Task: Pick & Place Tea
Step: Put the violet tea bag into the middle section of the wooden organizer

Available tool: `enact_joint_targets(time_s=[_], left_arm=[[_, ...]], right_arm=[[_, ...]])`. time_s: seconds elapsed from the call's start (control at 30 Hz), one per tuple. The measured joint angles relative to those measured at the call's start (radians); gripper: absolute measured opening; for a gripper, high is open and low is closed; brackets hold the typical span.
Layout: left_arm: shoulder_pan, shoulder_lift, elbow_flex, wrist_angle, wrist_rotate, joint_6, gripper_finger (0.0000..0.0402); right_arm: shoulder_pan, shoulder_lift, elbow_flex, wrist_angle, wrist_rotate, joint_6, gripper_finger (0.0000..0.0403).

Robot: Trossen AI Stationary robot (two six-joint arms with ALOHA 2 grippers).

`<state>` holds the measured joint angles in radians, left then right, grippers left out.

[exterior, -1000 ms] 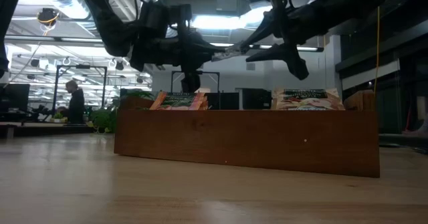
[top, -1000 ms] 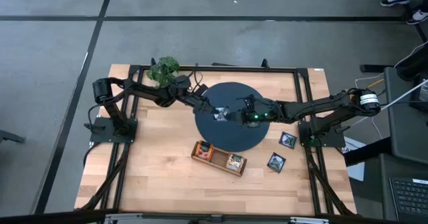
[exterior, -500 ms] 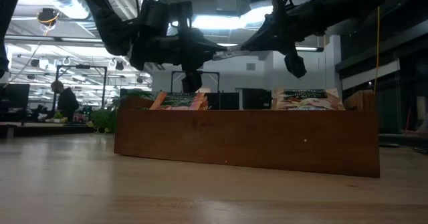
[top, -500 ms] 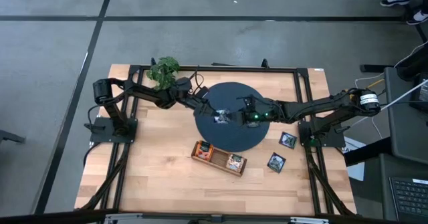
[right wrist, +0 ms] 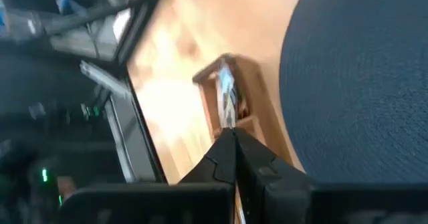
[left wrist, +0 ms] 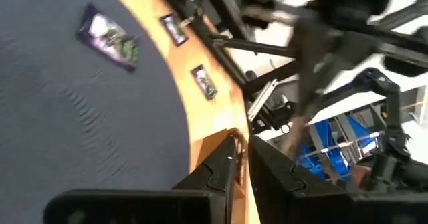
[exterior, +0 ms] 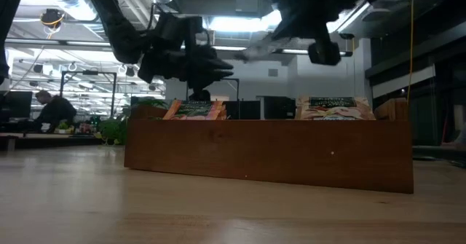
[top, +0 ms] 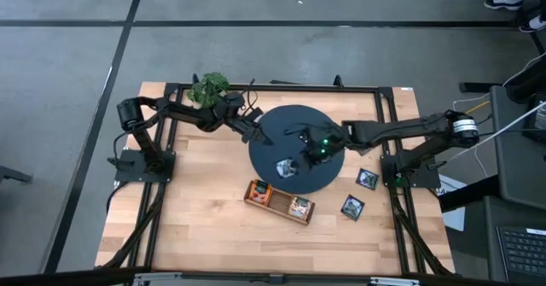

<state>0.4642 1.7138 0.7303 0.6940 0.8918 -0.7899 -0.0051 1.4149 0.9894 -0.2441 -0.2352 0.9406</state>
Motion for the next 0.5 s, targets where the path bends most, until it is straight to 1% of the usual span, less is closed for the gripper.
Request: enact_joint_targets(time_s=[0.13,0.3,0.5], left_arm=[[0.036,0.0,0.0,-0.083,0.005,0.016,0.0035],[0.058,0.0,0.0,-0.178,0.004,-0.009,0.0035],[0.052,0.0,0.0,-0.198,0.03,-0.074,0.0033]], right_arm=[[0.0,0.072,0.12,-0.103,-0.089,-0.112,0.0002],[0.002,0.181,0.242,-0.197,-0.216,-0.273,0.0002],[0.014,0.328,0.359,-0.352,-0.306,-0.372,0.0002]])
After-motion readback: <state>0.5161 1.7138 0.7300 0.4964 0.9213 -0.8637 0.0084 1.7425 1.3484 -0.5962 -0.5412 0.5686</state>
